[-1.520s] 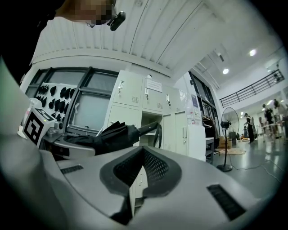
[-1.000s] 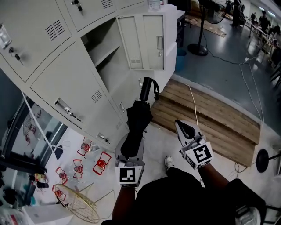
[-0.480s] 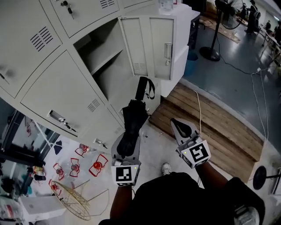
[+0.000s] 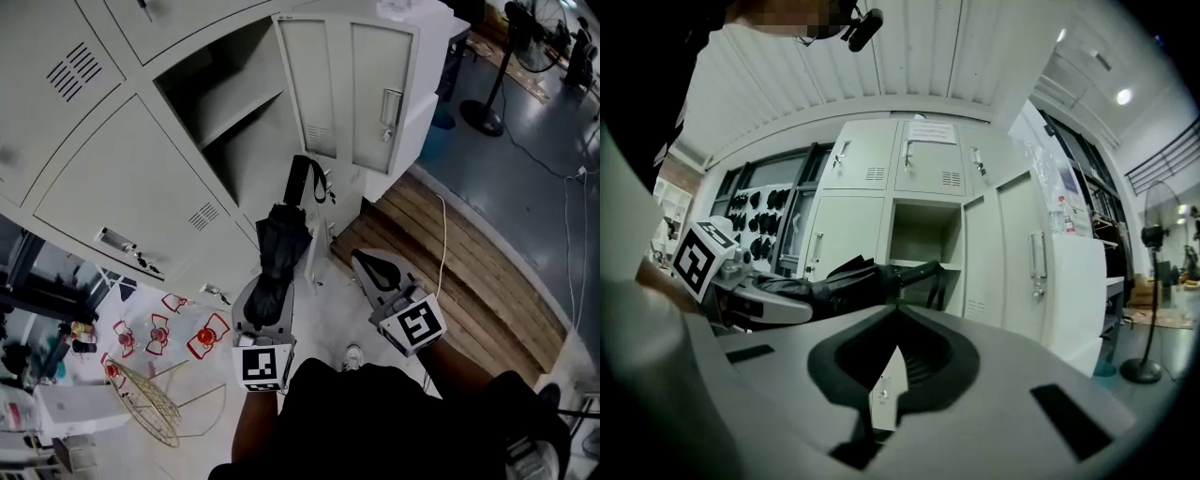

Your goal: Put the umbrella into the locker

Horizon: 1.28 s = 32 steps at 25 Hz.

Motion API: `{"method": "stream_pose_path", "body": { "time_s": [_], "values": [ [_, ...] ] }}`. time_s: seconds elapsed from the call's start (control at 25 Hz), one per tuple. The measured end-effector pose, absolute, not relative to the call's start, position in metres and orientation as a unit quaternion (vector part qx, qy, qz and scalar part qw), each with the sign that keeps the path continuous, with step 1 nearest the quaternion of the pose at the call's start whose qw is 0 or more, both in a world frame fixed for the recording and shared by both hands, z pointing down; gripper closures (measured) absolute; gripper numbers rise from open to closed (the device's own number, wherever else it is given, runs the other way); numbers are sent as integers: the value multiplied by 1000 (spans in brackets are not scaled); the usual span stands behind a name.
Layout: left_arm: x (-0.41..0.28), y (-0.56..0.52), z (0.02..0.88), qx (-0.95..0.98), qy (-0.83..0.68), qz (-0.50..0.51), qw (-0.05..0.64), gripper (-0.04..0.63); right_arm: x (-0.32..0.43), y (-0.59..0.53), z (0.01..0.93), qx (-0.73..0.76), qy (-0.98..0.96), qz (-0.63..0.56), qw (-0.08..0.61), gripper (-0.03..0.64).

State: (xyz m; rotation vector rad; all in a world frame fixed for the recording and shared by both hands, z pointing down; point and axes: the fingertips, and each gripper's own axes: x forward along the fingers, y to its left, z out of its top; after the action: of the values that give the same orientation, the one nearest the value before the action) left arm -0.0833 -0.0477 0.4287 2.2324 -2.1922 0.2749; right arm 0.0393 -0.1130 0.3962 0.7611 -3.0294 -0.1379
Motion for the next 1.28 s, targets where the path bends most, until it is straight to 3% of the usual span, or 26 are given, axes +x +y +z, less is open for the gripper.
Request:
{"method": "stream_pose_path", "body": {
  "time_s": [1.28],
  "values": [
    [-199,-170,451,675,-729,112,22,403,-108,-269,365,202,-974,-97,-23,618]
  ]
}}
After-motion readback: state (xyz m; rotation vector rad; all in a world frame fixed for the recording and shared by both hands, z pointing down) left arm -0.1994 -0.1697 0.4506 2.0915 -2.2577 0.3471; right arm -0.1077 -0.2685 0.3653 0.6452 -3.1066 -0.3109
